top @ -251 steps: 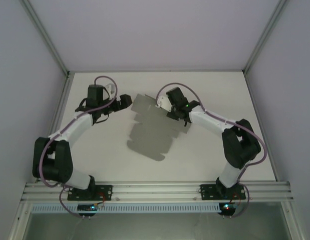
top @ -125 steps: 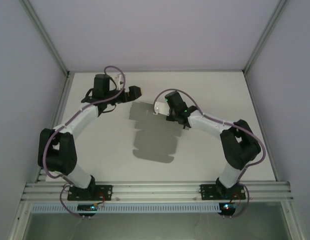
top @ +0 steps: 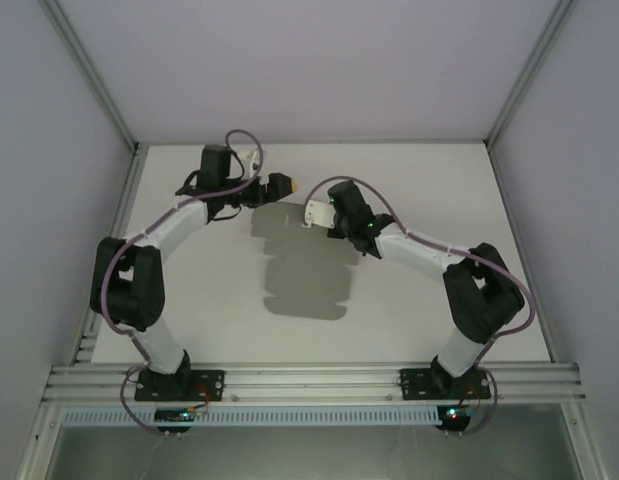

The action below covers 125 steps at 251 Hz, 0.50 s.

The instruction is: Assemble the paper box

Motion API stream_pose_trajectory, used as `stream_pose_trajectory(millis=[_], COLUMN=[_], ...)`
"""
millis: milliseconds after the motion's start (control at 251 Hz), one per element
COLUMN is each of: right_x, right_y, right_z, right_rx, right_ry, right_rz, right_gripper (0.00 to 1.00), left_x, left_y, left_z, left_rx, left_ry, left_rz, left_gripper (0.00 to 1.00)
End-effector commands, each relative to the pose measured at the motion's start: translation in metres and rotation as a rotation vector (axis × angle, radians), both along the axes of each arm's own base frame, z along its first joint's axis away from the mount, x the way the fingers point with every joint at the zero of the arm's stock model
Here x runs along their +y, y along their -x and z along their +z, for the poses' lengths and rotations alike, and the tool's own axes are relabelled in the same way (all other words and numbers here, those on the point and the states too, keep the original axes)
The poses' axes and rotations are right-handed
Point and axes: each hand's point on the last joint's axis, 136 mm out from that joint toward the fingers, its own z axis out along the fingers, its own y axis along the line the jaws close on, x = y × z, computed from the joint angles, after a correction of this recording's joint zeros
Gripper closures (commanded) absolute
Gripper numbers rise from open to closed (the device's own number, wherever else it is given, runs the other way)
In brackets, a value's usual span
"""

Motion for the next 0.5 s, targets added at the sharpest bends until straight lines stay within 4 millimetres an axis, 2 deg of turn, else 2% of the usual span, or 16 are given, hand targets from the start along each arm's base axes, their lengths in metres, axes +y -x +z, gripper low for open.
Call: stream_pose_trajectory(millis=[0, 259, 379, 495], right_x=[0.006, -0.003, 0.004, 0.011], right_y=[-0.008, -0.026, -0.025, -0.024], right_z=[0.026, 0.034, 0.037, 0.037], right_rx=[-0.080, -0.123, -0.138, -0.142], right_ry=[-0.082, -0.145, -0.181, -0.205], right_rz=[-0.031, -0.156, -0.137, -0.126], right_gripper=[1.00, 1.00, 1.00, 1.00], left_x=[-0.020, -0.030, -0.038, -0.050], left_y=[0.020, 0.030, 0.027, 0.025], left_z=[0.005, 0.012, 0.009, 0.014], left_rx=[0.050, 0.065, 0.080, 0.099], left_ry=[0.070, 0.112, 0.143, 0.239], left_rz=[-0.097, -0.117, -0.124, -0.173], left_gripper=[0.00, 0.00, 0.00, 0.02])
